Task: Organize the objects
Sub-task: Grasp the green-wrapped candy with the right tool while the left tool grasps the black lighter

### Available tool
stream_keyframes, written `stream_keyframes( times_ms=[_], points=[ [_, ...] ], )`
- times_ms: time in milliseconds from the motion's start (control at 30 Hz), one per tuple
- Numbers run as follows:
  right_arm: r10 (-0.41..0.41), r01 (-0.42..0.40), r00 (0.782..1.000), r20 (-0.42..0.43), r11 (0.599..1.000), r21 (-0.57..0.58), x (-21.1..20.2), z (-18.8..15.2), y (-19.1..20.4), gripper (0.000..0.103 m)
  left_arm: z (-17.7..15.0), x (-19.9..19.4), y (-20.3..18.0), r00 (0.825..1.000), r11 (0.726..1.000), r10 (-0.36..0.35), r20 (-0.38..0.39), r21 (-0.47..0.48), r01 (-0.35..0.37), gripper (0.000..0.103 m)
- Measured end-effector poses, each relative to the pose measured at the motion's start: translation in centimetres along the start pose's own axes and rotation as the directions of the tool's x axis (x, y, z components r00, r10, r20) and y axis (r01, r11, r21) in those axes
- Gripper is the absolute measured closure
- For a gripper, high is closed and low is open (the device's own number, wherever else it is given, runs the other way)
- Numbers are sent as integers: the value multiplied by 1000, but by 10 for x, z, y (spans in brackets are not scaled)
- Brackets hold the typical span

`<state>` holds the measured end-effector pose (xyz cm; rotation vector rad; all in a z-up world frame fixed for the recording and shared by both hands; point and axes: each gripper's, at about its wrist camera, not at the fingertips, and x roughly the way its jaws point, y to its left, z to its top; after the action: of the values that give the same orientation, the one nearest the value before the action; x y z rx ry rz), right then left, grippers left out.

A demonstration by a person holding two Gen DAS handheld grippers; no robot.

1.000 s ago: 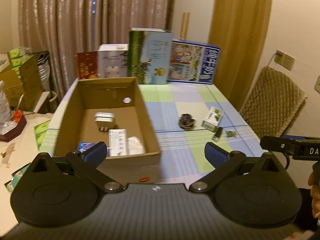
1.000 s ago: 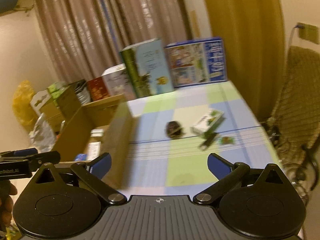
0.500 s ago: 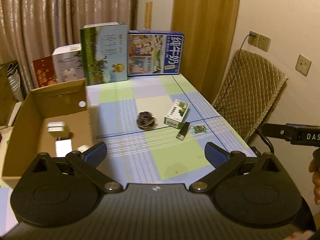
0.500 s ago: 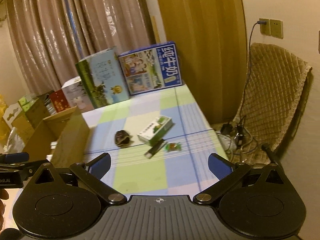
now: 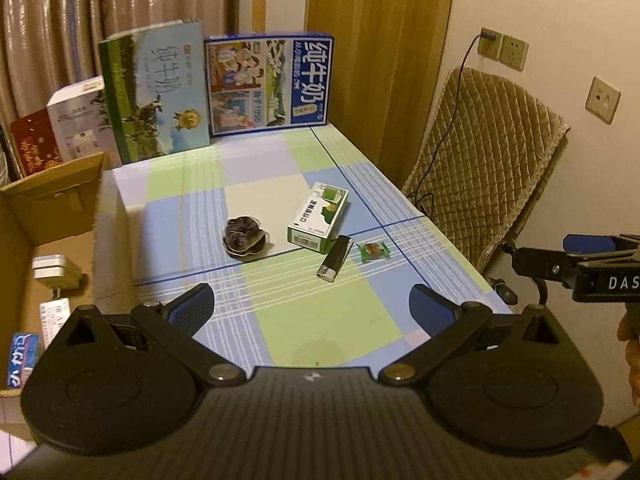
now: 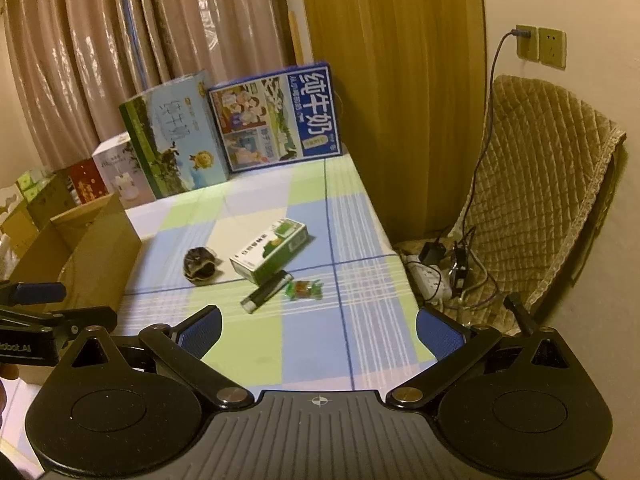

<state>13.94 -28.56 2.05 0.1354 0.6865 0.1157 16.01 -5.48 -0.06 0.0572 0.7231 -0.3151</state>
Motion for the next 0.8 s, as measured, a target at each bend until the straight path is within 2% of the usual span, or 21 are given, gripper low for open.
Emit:
stream_keyframes(
  times_ms=[667, 733, 800],
  points=[
    [6, -10, 998, -57, 998, -68, 76, 1, -14, 4, 6, 81, -3, 997, 999, -13, -76, 32, 15, 1],
    [15, -20, 998, -64, 997, -77, 88, 1, -13, 16, 7, 92, -4, 997, 999, -2, -81, 48, 6, 3],
    [27, -34, 996, -81, 995, -89, 103, 1, -11, 23, 7, 101, -4, 996, 998, 2, -84, 55, 2, 7]
  ],
)
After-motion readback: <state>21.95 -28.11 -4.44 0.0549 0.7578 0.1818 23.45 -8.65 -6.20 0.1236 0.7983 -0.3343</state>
